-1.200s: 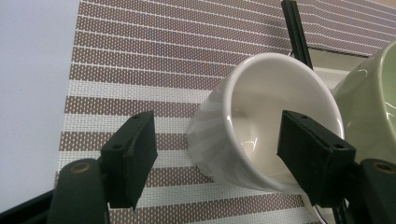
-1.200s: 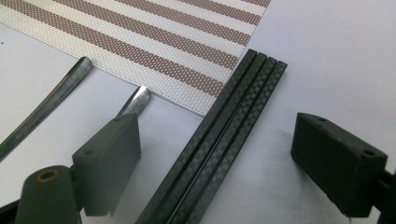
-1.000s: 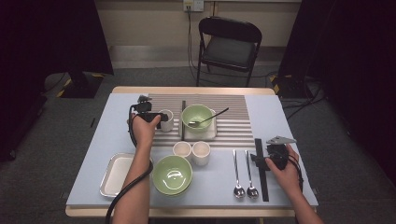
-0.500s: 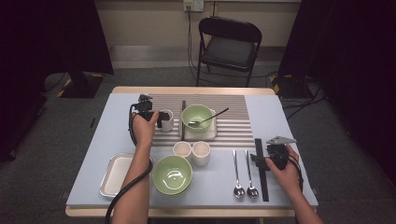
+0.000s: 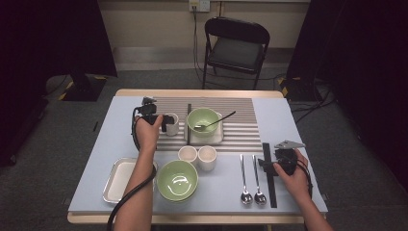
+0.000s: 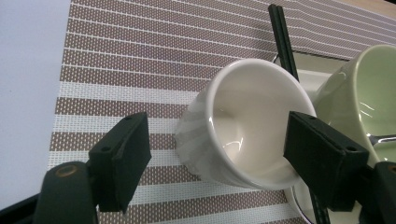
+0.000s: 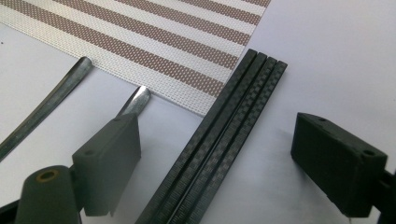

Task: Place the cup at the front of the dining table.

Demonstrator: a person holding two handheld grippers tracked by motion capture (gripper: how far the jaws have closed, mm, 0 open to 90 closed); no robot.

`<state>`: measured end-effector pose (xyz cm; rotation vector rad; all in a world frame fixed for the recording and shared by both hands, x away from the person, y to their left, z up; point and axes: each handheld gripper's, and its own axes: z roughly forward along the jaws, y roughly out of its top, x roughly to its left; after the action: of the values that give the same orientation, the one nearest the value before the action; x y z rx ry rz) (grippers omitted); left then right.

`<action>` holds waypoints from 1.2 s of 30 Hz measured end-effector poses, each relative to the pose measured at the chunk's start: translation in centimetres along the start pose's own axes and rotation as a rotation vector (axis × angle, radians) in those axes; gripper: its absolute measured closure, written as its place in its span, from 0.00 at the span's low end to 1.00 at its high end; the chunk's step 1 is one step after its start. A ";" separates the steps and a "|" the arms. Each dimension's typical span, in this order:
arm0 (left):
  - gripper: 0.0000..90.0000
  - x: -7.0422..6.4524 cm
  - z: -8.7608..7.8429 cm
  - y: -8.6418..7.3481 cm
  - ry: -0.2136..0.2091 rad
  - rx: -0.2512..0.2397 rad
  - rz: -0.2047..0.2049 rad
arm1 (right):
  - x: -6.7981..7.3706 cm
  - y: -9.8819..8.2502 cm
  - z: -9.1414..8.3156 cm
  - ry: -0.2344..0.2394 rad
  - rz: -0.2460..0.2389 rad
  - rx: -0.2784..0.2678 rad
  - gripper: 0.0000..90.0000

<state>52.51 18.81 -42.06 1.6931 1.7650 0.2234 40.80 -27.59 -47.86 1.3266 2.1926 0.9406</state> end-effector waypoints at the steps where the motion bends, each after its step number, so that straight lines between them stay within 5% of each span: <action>1: 0.24 0.0 -0.2 0.0 -0.007 -0.001 0.004 | 0.0 0.0 0.0 -0.001 0.000 0.000 0.17; 25: 0.22 -0.1 -2.3 -0.7 -0.031 0.026 0.046 | 0.0 0.0 0.0 -0.001 0.001 0.000 0.17; 36: 0.22 1.2 -3.8 -1.3 -0.018 0.029 0.042 | 0.0 0.0 0.0 -0.001 0.001 0.000 0.16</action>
<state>49.40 20.98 -40.32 1.7487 1.7286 0.2013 40.78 -27.57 -47.87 1.3284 2.1919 0.9402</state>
